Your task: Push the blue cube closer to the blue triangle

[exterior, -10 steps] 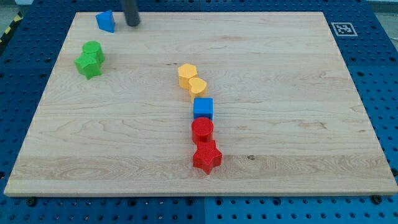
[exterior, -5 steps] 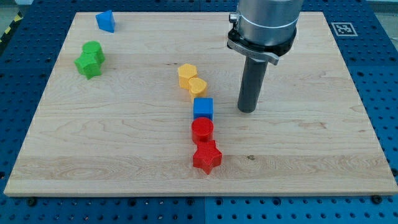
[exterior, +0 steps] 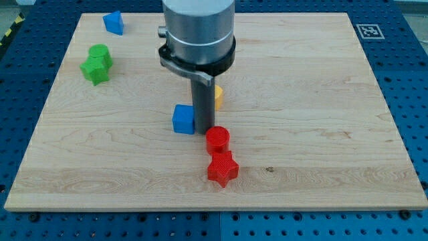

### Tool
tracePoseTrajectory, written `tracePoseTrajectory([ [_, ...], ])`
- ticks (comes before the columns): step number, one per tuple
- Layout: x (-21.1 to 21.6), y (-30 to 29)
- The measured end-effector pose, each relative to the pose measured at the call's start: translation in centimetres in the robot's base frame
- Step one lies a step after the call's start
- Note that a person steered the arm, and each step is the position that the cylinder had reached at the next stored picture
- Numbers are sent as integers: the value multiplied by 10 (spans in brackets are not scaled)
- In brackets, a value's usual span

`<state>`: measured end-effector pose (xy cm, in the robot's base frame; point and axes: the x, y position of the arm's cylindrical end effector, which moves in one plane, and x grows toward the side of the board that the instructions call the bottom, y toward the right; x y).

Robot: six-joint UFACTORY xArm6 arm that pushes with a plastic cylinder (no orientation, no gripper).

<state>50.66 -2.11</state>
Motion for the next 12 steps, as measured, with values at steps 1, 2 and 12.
tracePoseTrajectory([
  [1,17,0],
  [2,17,-7],
  [12,-158,-34],
])
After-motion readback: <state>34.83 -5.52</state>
